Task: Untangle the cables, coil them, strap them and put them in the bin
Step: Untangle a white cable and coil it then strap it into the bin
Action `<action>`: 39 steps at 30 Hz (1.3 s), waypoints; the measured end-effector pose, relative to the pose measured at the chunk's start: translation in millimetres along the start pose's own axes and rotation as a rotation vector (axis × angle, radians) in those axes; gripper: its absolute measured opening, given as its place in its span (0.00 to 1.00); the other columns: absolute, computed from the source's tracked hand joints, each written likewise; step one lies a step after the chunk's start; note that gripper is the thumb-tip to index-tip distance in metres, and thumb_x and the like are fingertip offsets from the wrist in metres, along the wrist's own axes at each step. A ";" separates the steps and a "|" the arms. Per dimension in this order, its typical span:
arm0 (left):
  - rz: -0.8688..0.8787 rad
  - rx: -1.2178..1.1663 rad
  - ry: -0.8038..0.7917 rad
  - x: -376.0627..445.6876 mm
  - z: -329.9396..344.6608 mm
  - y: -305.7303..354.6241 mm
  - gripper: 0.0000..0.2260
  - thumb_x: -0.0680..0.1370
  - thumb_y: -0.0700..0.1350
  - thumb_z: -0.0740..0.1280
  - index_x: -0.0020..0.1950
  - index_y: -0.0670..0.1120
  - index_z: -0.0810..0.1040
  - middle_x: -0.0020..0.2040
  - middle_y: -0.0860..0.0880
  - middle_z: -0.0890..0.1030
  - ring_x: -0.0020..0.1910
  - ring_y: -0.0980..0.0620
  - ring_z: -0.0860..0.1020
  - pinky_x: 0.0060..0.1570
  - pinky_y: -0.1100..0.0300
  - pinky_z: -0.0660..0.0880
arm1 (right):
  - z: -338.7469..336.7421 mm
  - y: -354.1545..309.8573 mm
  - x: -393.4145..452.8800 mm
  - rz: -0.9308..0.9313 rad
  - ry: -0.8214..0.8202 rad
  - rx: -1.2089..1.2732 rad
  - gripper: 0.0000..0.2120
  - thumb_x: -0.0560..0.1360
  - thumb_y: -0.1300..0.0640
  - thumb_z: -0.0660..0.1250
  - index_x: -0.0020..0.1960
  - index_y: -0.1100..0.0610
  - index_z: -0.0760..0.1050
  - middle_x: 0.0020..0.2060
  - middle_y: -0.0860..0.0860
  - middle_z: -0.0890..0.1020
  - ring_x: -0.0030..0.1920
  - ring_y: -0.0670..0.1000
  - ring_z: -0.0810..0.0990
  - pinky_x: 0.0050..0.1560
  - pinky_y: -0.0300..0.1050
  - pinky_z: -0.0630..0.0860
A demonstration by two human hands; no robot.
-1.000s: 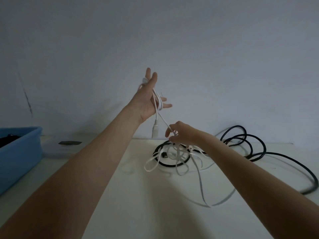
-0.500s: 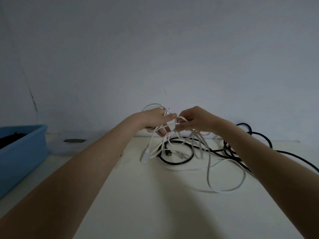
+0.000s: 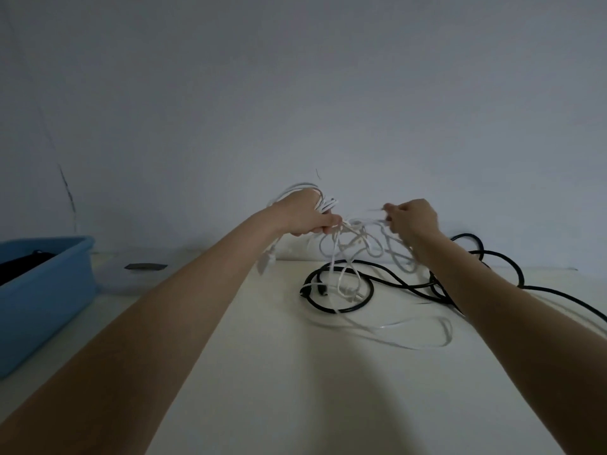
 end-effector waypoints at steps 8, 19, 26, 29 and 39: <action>-0.110 -0.075 0.102 -8.1 -15.1 -37.1 0.16 0.80 0.47 0.63 0.33 0.45 0.73 0.30 0.50 0.75 0.26 0.56 0.70 0.23 0.69 0.63 | -26.9 31.0 13.3 0.185 0.119 0.062 0.11 0.80 0.58 0.60 0.45 0.64 0.76 0.26 0.56 0.77 0.16 0.47 0.73 0.18 0.36 0.72; -0.021 0.014 0.129 -2.6 -9.3 -18.6 0.12 0.80 0.46 0.62 0.39 0.44 0.77 0.33 0.50 0.78 0.17 0.61 0.69 0.20 0.69 0.64 | 34.0 -65.8 -23.8 -0.360 -0.477 -0.196 0.18 0.74 0.57 0.68 0.63 0.61 0.75 0.59 0.54 0.78 0.59 0.52 0.76 0.57 0.40 0.69; -0.013 -0.090 0.109 -4.9 -8.4 -12.6 0.13 0.80 0.48 0.63 0.36 0.47 0.77 0.46 0.45 0.84 0.38 0.46 0.77 0.29 0.64 0.67 | 43.3 -63.2 -26.0 -0.339 -0.429 -0.155 0.09 0.71 0.59 0.73 0.46 0.64 0.80 0.37 0.56 0.83 0.34 0.47 0.80 0.39 0.34 0.78; -0.026 -0.128 0.080 -6.8 -10.5 -17.1 0.12 0.80 0.48 0.63 0.40 0.46 0.79 0.47 0.46 0.82 0.31 0.51 0.72 0.26 0.68 0.65 | 34.6 -44.0 -22.9 -0.039 -0.477 0.173 0.11 0.70 0.60 0.73 0.46 0.67 0.79 0.32 0.54 0.78 0.31 0.47 0.76 0.34 0.36 0.78; 0.137 0.246 0.052 -2.5 8.9 24.0 0.12 0.80 0.45 0.60 0.39 0.42 0.74 0.36 0.44 0.75 0.36 0.46 0.75 0.41 0.54 0.71 | 17.6 -15.6 3.5 0.085 0.068 0.039 0.14 0.77 0.56 0.63 0.38 0.64 0.71 0.30 0.56 0.74 0.26 0.52 0.74 0.31 0.45 0.74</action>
Point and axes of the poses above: each hand's wrist, its own x-axis towards the middle knuckle, its own z-axis out of the palm, y = z × x, the point moved 6 cm from there along x, towards the middle knuckle
